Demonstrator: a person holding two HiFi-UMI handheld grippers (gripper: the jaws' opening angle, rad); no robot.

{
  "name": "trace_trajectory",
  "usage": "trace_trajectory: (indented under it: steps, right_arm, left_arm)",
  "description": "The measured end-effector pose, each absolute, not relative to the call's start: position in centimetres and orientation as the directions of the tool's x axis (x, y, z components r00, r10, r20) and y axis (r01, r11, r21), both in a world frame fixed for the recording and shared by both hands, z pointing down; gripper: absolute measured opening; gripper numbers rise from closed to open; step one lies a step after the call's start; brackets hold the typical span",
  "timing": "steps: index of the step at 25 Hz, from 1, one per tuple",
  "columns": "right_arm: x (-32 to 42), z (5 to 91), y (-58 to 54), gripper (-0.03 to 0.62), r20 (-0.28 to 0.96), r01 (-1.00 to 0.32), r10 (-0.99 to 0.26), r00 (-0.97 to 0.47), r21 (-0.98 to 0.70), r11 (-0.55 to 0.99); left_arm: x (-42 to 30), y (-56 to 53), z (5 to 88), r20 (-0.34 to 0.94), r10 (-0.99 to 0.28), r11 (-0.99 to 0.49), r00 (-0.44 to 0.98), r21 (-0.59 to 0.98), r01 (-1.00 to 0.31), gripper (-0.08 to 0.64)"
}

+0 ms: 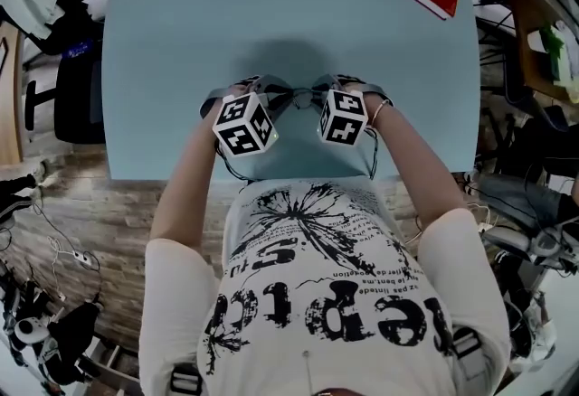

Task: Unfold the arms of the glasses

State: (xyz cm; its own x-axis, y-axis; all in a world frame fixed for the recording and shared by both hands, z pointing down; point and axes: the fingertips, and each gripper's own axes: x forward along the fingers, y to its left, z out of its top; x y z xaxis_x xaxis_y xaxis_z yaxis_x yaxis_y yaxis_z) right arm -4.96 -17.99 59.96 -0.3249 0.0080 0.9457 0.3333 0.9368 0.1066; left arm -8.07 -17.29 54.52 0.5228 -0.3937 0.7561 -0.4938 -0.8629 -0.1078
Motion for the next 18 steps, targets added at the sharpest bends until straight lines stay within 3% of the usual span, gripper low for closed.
trace_trajectory:
  steps: [11, 18]
  right_arm:
    - [-7.6, 61.6, -17.1, 0.053, 0.968, 0.421, 0.022, -0.249, 0.088, 0.903]
    - [-7.5, 60.3, -17.1, 0.031, 0.958, 0.443, -0.002, -0.287, 0.135, 0.886]
  left_arm:
    - [-8.6, -17.3, 54.4, 0.752, -0.391, -0.86, 0.53, -0.094, -0.502, 0.029]
    - [-8.8, -16.8, 54.4, 0.755, -0.388, -0.862, 0.529, -0.093, -0.499, 0.029]
